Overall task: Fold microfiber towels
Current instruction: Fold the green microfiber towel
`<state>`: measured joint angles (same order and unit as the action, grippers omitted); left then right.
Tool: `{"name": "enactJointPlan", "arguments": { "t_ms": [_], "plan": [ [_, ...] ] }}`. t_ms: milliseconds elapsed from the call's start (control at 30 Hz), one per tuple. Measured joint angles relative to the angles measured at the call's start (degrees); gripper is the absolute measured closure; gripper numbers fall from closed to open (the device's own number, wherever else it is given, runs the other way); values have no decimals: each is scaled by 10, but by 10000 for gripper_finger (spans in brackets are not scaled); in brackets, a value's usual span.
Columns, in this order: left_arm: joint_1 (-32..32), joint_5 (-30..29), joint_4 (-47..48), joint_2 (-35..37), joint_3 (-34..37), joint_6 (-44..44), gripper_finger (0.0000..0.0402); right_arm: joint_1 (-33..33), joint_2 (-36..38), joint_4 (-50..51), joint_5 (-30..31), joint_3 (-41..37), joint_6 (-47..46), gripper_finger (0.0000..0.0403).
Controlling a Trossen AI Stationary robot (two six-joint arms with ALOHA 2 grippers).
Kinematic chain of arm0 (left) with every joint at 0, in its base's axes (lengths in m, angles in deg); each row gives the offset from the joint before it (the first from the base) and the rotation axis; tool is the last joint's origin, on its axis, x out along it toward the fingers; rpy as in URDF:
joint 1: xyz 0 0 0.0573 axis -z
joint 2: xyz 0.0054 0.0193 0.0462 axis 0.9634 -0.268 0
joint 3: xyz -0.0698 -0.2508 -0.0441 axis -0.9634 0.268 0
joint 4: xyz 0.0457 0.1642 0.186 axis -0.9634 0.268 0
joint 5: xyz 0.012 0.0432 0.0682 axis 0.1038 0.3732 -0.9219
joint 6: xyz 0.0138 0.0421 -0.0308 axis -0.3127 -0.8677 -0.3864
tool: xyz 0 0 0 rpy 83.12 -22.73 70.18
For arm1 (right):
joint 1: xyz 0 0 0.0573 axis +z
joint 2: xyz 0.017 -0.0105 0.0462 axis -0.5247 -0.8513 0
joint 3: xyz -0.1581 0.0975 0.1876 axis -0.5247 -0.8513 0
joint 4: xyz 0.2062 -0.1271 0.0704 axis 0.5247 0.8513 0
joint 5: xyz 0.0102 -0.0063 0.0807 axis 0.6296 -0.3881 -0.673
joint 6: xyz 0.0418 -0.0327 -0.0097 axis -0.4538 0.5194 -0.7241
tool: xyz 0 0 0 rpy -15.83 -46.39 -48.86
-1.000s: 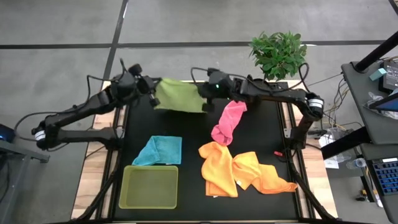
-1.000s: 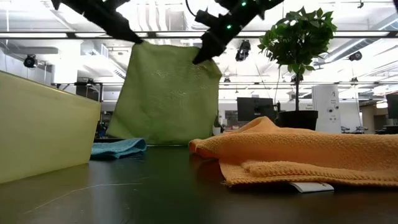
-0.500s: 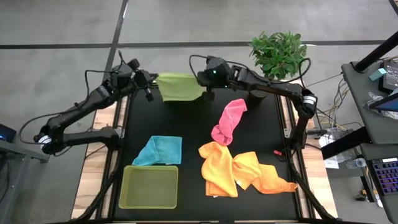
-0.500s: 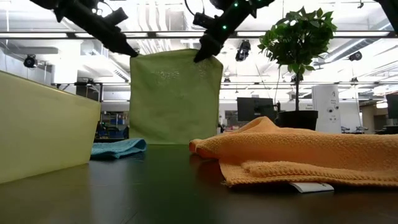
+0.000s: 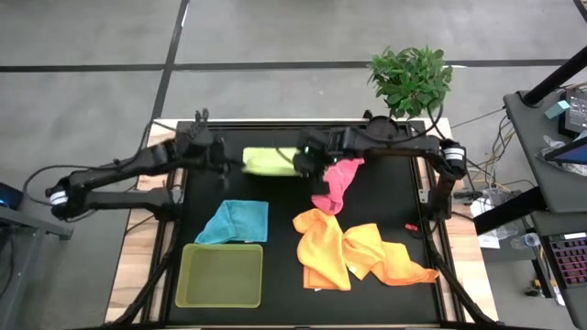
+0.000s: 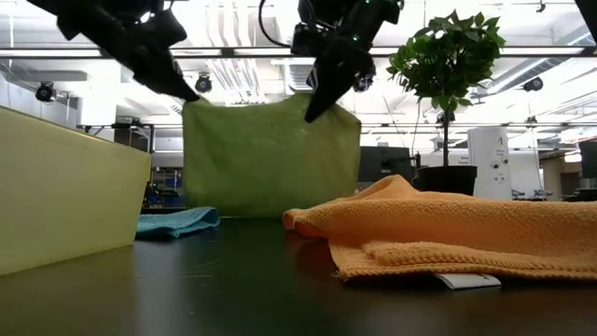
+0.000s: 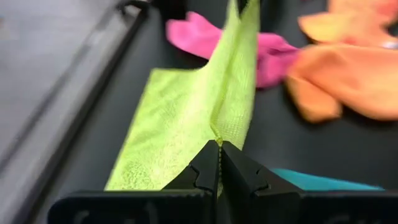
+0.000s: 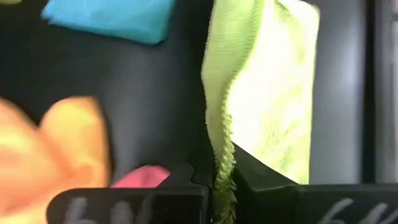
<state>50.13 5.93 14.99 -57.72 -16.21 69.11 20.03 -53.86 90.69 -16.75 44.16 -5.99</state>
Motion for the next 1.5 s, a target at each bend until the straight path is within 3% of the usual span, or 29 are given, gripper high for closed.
{"name": "enactJointPlan", "arguments": {
  "t_ms": [333,500,700,1000,1233,1500],
  "plan": [
    [168,-8,-60,-30,73,133,401,93,0,0,0,-57,-64,394],
    [197,-98,-60,-66,83,151,401,110,0,-41,0,-89,-78,394],
    [183,-214,-60,-105,82,145,401,83,-4,-111,28,-116,-50,394],
    [122,-289,-62,-197,81,129,401,-3,-56,-210,36,-125,5,394],
    [68,-297,-104,-252,81,94,401,-42,-116,-222,41,-87,30,394],
    [20,-298,-149,-271,81,50,401,-56,-164,-217,111,-48,57,394]
  ]
}}
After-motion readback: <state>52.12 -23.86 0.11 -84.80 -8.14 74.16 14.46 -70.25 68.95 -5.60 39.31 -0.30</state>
